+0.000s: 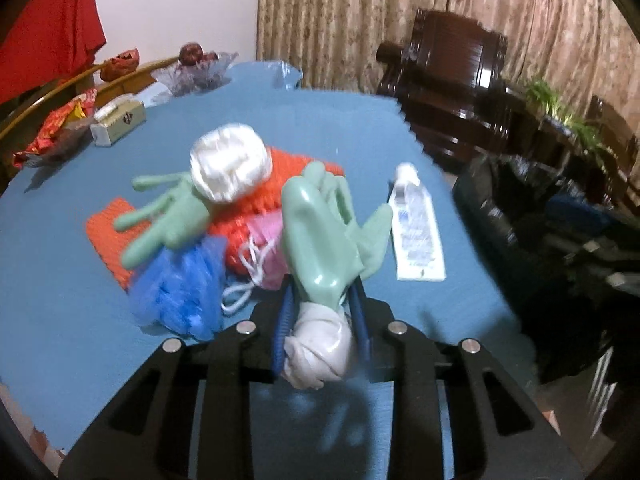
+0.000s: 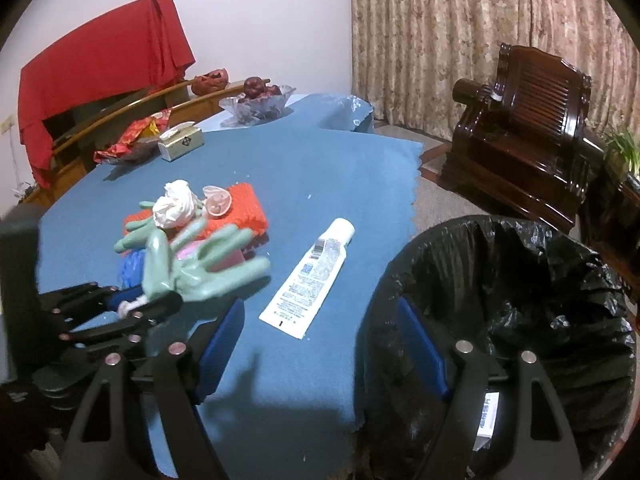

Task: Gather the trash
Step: 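Grasp the green rubber glove with the left gripper while the right gripper grasps the white tube, then lift the glove with the left gripper while the right gripper carries the tube toward the bin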

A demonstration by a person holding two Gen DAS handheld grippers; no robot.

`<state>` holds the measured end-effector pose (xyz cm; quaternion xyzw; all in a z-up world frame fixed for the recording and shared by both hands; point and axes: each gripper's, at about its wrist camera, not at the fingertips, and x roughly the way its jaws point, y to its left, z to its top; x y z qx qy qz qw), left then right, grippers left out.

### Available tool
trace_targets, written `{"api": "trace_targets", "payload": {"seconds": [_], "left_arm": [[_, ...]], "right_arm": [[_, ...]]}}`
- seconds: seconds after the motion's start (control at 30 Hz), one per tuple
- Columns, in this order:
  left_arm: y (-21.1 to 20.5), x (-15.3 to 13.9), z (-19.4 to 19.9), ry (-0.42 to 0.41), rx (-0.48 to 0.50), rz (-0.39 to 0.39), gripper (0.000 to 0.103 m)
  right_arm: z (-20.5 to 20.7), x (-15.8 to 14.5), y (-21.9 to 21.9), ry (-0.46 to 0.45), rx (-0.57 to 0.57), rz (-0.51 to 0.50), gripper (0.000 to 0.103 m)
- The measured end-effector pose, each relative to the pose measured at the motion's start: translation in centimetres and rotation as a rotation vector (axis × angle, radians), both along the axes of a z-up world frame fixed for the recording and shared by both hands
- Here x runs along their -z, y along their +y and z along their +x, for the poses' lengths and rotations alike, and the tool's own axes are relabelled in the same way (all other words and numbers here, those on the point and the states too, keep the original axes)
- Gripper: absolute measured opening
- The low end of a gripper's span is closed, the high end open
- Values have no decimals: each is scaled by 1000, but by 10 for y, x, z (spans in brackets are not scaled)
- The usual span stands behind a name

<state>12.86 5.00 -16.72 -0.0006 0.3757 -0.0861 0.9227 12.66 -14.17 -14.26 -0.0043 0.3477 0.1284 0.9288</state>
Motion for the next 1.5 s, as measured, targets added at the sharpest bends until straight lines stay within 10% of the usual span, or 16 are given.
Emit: {"api": "trace_targets", "payload": {"seconds": [0.53, 1.27, 1.5], "left_arm": [[23, -51, 24, -130, -75, -31, 26], [38, -29, 53, -87, -96, -22, 26], [37, -24, 55, -81, -101, -9, 27]], "right_arm": [[57, 0, 35, 10, 46, 9, 67], [139, 63, 48, 193, 126, -122, 63], [133, 66, 54, 211, 27, -31, 39]]}}
